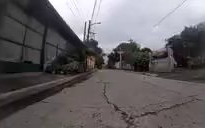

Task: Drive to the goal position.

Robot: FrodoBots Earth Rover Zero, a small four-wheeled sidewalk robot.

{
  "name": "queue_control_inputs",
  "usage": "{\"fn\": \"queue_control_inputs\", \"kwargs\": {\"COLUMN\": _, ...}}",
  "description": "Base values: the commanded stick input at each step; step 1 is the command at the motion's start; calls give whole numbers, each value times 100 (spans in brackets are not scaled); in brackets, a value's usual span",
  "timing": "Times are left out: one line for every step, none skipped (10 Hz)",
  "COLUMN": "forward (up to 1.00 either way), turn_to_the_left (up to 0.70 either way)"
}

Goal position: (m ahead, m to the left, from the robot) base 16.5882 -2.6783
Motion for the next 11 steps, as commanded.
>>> {"fn": "queue_control_inputs", "kwargs": {"forward": 70, "turn_to_the_left": 0}}
{"fn": "queue_control_inputs", "kwargs": {"forward": 70, "turn_to_the_left": 0}}
{"fn": "queue_control_inputs", "kwargs": {"forward": 70, "turn_to_the_left": 0}}
{"fn": "queue_control_inputs", "kwargs": {"forward": 70, "turn_to_the_left": 0}}
{"fn": "queue_control_inputs", "kwargs": {"forward": 70, "turn_to_the_left": 0}}
{"fn": "queue_control_inputs", "kwargs": {"forward": 70, "turn_to_the_left": 0}}
{"fn": "queue_control_inputs", "kwargs": {"forward": 70, "turn_to_the_left": 0}}
{"fn": "queue_control_inputs", "kwargs": {"forward": 70, "turn_to_the_left": 0}}
{"fn": "queue_control_inputs", "kwargs": {"forward": 70, "turn_to_the_left": -4}}
{"fn": "queue_control_inputs", "kwargs": {"forward": 70, "turn_to_the_left": -24}}
{"fn": "queue_control_inputs", "kwargs": {"forward": 70, "turn_to_the_left": -35}}
